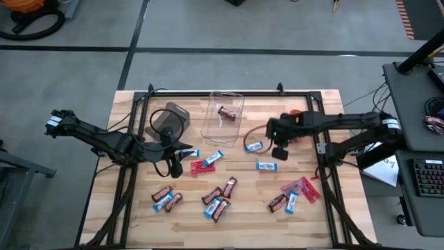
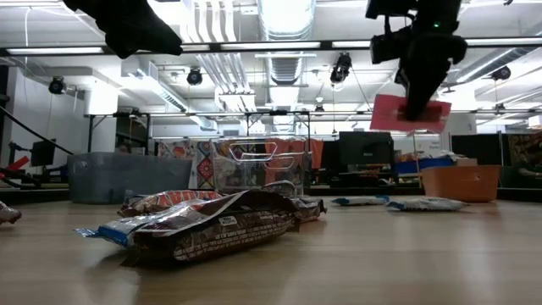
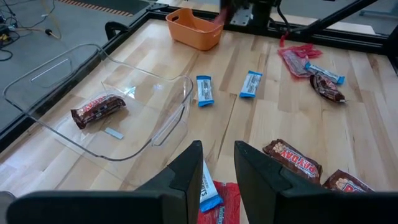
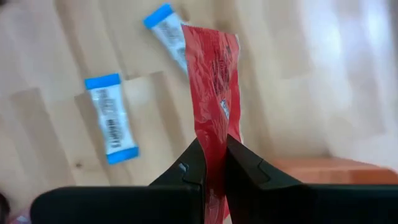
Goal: Sort candy
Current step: Put the red candy into the orange bin
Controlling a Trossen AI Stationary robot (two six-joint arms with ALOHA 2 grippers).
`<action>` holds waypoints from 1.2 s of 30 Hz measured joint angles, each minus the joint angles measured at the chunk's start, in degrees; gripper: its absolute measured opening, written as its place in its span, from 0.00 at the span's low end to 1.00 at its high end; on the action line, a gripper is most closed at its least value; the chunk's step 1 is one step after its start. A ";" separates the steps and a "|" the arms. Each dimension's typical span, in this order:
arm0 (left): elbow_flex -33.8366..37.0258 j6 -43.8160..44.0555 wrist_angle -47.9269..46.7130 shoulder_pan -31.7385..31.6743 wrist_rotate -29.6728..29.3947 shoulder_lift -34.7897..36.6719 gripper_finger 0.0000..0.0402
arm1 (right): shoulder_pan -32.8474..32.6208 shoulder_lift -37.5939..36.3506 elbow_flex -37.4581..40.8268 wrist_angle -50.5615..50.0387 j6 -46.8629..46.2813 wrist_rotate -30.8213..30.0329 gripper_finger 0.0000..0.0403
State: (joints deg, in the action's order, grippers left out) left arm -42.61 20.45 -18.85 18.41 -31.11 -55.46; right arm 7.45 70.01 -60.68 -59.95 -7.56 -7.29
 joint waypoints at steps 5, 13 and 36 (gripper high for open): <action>0.00 0.02 -0.02 0.00 0.00 0.00 0.19 | 7.65 -0.43 -1.62 -2.98 4.43 0.02 0.07; 0.00 0.02 -0.02 0.00 0.02 0.00 0.19 | 21.35 -0.46 -0.45 -3.05 3.11 0.21 0.07; 0.00 -0.39 -0.09 -0.02 0.03 0.00 0.19 | 31.05 -1.76 9.79 -4.33 -42.87 -14.13 0.07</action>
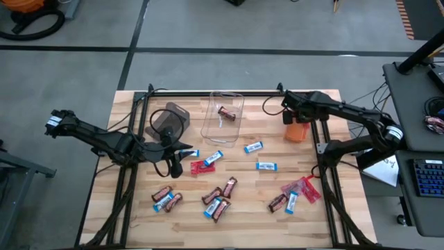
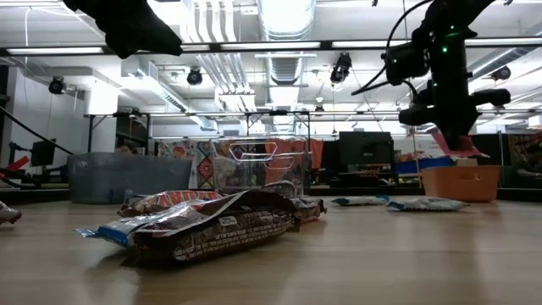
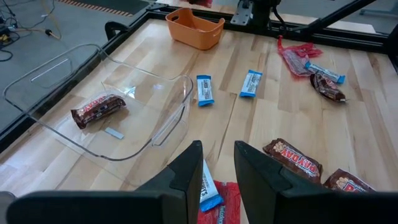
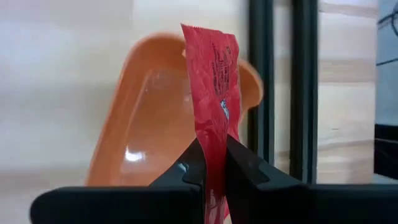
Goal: Sort candy
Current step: Put the red candy into the orange bin
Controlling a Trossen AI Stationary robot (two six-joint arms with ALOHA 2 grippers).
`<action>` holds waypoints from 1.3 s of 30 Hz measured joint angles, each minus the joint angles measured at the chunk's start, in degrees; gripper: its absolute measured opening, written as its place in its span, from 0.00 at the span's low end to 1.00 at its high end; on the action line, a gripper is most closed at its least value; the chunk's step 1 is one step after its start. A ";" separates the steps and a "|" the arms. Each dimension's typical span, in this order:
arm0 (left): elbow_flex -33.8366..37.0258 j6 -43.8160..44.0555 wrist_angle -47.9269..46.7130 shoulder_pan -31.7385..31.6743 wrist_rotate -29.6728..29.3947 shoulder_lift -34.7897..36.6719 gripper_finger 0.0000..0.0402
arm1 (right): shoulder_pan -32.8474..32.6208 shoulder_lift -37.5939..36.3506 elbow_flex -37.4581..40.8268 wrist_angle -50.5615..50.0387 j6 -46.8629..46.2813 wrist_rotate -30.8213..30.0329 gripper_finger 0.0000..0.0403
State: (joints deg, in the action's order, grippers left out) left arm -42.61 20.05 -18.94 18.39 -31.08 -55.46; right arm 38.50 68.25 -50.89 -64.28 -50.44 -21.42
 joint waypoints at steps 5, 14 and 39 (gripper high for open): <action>0.00 -0.24 -0.26 0.00 0.01 0.00 0.19 | 0.00 -0.22 0.79 1.45 -5.96 -0.66 0.07; 0.02 -0.26 -1.04 0.02 0.01 -0.02 0.19 | -0.15 -0.22 1.46 2.36 -7.08 0.95 0.12; 0.02 1.71 -1.16 0.02 0.09 -0.02 0.19 | -3.44 -0.58 -0.98 3.40 0.12 1.91 0.45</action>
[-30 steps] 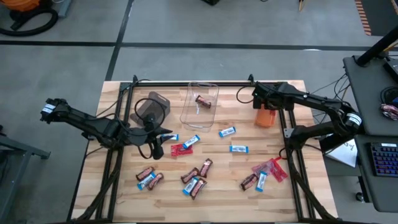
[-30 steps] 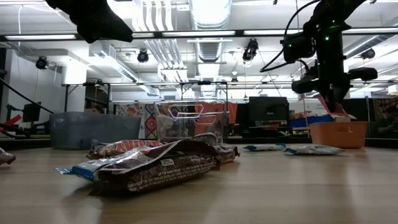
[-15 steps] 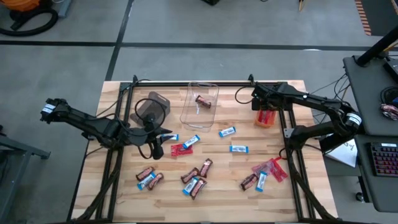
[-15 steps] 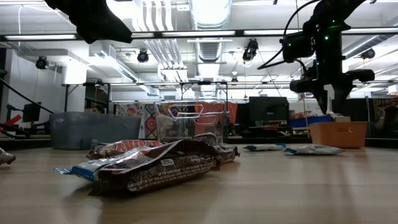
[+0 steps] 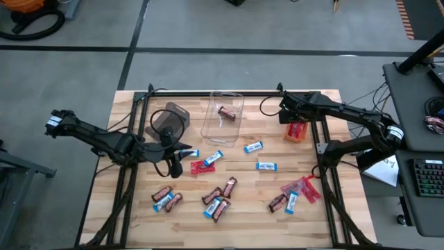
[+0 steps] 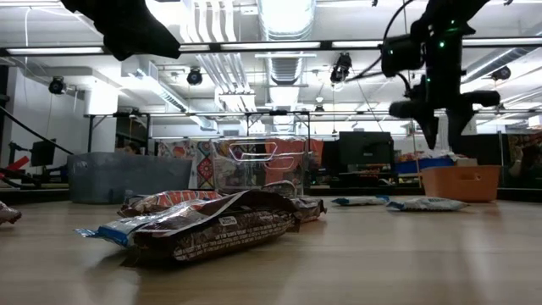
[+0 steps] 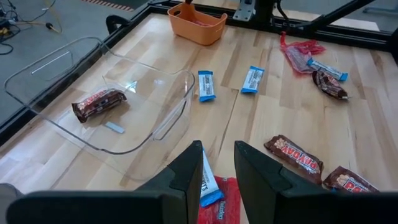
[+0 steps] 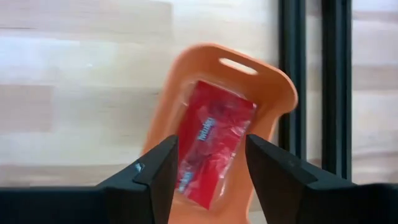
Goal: Sort candy
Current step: Put the red candy into the orange bin
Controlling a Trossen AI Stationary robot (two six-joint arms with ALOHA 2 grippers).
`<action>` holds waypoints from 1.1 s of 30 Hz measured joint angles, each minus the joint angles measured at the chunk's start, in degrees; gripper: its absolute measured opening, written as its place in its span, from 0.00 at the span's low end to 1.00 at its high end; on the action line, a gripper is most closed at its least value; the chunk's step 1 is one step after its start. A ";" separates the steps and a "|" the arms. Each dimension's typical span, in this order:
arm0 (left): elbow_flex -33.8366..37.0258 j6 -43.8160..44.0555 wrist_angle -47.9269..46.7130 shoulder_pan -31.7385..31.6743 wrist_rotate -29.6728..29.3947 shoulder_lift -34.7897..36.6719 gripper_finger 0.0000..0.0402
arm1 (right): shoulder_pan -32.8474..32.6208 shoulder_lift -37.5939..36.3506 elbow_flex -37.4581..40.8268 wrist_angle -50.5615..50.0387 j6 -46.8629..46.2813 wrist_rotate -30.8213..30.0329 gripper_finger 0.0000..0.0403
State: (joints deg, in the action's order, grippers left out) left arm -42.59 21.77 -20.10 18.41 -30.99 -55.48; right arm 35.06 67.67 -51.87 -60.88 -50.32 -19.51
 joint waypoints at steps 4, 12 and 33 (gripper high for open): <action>0.00 1.17 -0.04 -0.01 0.09 0.00 0.19 | -4.22 -1.24 -2.13 0.39 1.99 -0.04 0.45; 0.00 3.76 -0.26 0.07 5.77 0.00 0.19 | -21.64 -5.87 -2.28 5.78 3.62 -1.64 0.45; 0.00 0.67 1.38 4.74 13.31 -17.15 0.22 | -61.31 -0.44 -2.24 23.17 4.53 -15.46 0.45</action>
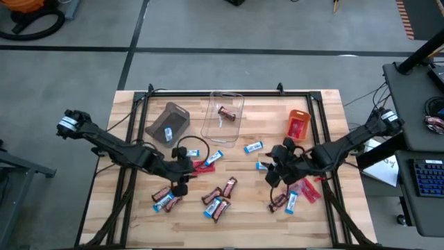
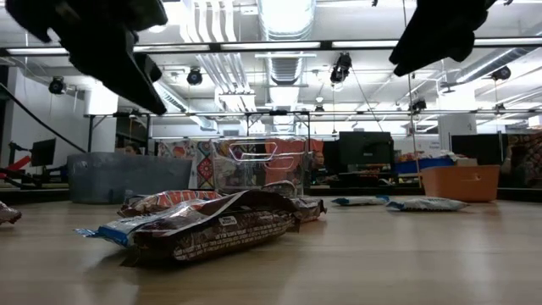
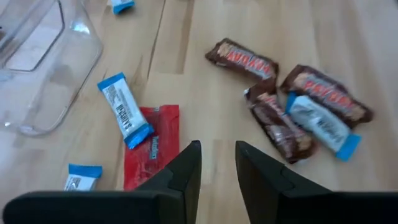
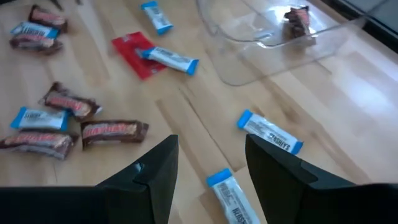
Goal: Sort candy
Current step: Put the red candy into the orange bin
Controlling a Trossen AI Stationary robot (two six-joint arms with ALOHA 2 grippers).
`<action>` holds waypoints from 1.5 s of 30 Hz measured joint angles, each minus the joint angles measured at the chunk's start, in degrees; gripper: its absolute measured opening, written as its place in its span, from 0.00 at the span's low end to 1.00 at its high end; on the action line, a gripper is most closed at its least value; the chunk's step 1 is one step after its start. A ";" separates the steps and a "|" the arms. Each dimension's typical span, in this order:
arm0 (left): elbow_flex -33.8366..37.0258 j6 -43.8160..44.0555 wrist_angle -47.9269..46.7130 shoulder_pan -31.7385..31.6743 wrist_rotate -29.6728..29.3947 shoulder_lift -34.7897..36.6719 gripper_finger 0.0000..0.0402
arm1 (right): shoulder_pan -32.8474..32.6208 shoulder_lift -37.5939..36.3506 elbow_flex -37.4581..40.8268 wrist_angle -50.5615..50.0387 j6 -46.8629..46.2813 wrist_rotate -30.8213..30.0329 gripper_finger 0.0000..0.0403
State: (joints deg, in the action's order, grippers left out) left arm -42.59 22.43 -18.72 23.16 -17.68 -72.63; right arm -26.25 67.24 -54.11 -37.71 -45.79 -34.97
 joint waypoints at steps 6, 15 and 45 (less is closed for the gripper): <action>0.00 -1.09 -0.27 0.03 -5.51 -5.70 0.34 | -2.04 0.40 0.02 1.07 0.44 -1.34 0.45; 0.00 -3.22 1.14 -0.01 -7.42 -16.21 0.53 | -2.39 0.40 0.23 1.22 0.90 -1.52 0.45; 0.00 1.85 2.64 -0.61 -10.01 -22.76 0.02 | -2.37 4.54 0.72 4.36 1.51 -2.70 0.45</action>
State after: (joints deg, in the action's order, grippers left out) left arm -42.59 24.28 -16.09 22.55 -27.69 -95.39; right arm -28.62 71.77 -53.39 -33.35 -44.28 -37.67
